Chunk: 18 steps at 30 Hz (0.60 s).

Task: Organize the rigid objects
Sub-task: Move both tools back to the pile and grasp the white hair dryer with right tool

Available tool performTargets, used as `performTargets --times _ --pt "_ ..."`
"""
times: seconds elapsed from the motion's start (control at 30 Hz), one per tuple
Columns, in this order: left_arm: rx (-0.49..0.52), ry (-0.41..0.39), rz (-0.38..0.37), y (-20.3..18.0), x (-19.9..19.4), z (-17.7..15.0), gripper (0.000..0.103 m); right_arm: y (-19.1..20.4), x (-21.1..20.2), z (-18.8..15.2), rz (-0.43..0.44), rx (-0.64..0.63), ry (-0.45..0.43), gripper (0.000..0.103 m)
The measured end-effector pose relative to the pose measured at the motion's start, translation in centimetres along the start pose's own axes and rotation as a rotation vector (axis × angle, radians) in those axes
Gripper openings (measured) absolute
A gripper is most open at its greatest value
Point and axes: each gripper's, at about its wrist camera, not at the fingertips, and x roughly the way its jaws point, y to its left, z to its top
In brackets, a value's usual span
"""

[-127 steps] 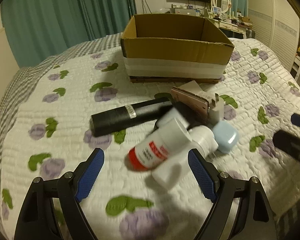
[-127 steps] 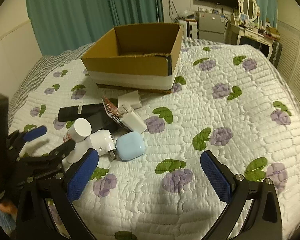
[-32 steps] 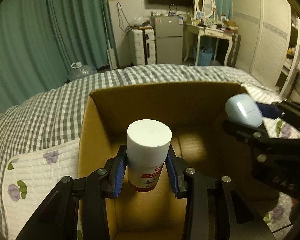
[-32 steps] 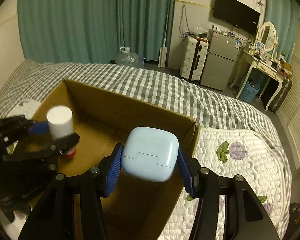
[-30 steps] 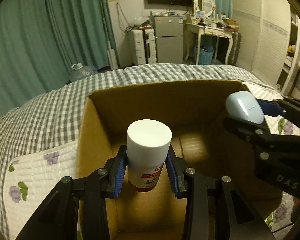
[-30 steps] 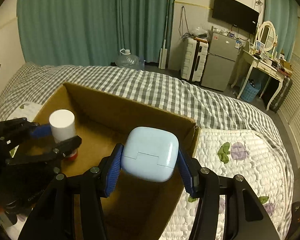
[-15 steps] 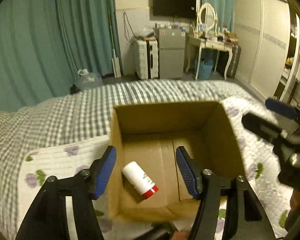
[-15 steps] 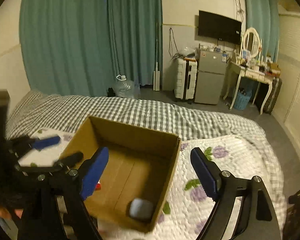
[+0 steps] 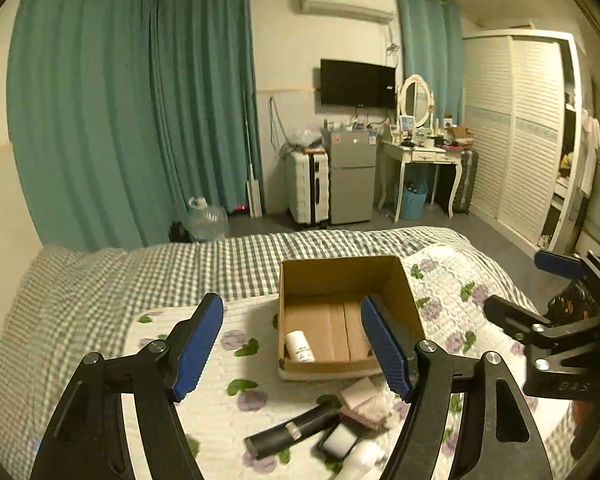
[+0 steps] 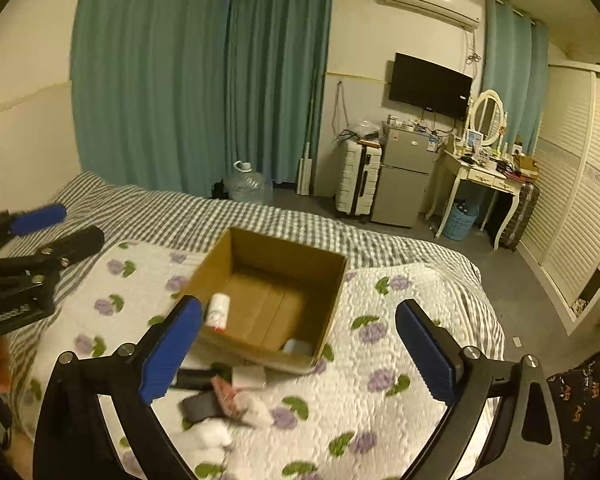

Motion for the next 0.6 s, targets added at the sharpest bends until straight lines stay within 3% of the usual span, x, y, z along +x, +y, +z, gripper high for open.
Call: performTargets --times 0.17,0.33,0.43,0.6 --pt "-0.011 0.015 0.020 0.7 -2.4 -2.9 0.075 1.8 -1.2 -2.5 0.011 -0.008 0.035 0.099" --pt "-0.030 0.056 0.075 1.5 -1.6 -7.3 0.075 3.9 0.1 -6.8 0.024 -0.001 0.119 0.099" --pt "-0.032 0.111 0.124 2.0 0.2 -10.9 0.075 5.1 2.6 -10.3 0.038 0.021 0.209 0.099" --pt "-0.075 0.252 0.139 3.7 4.1 -16.5 0.075 7.2 6.8 -15.1 0.056 0.029 0.342 0.099"
